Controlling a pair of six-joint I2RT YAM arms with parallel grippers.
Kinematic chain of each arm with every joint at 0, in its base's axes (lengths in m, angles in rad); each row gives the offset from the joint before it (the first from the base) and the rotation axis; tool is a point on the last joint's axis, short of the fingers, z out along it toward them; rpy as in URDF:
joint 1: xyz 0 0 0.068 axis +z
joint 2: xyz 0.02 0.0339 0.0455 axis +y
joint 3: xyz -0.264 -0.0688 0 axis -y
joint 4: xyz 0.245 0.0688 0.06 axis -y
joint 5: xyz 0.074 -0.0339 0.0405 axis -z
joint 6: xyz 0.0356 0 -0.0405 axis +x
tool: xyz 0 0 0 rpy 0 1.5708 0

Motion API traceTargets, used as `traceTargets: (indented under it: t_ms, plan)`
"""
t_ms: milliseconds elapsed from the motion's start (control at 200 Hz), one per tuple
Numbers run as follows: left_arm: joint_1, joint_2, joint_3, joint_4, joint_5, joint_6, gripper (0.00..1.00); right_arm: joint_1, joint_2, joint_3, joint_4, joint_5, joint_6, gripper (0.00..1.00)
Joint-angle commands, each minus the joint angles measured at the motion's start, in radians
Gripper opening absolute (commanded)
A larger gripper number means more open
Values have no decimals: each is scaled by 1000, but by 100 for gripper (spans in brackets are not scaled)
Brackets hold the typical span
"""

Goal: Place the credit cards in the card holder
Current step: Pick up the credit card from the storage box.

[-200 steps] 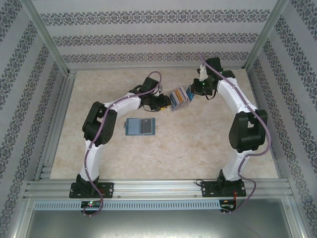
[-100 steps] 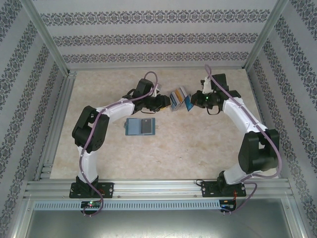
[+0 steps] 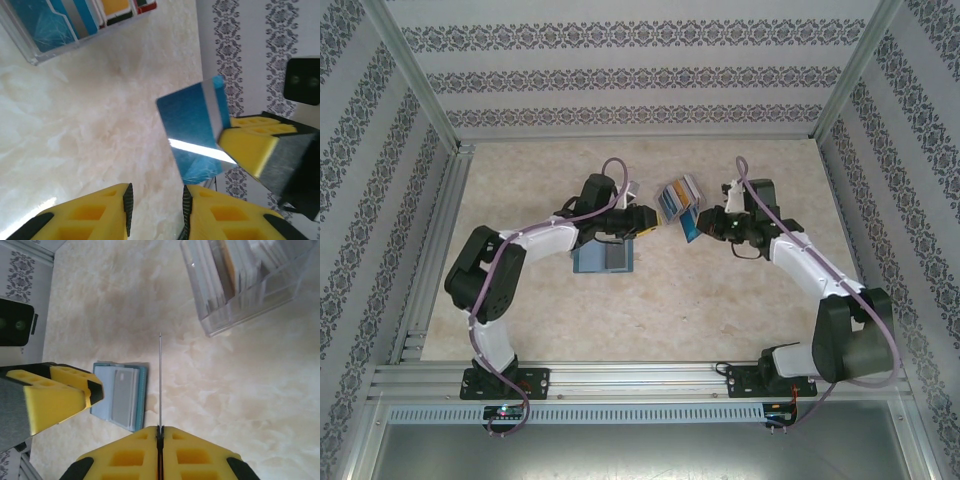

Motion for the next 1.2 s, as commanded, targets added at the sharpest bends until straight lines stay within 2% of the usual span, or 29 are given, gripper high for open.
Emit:
traceTargets:
  t_ms: [0,160,345,679,1199]
  plan:
    - [-2,-49,-30,77,27,-11,35,25,-41,-49,132,-20,53,11]
    - [5,-56,-57,143,53,-55,35,56,-34,-109,276,-56,119,11]
    - [23,-58,-62,167,73,-83,35,61,18,-183,540,-117,263,10]
    - [63,-55,-95,302,103,-201,35,69,154,-194,889,-213,476,11]
    - [106,-71,-112,290,107,-202,36,82,188,-180,973,-224,536,10]
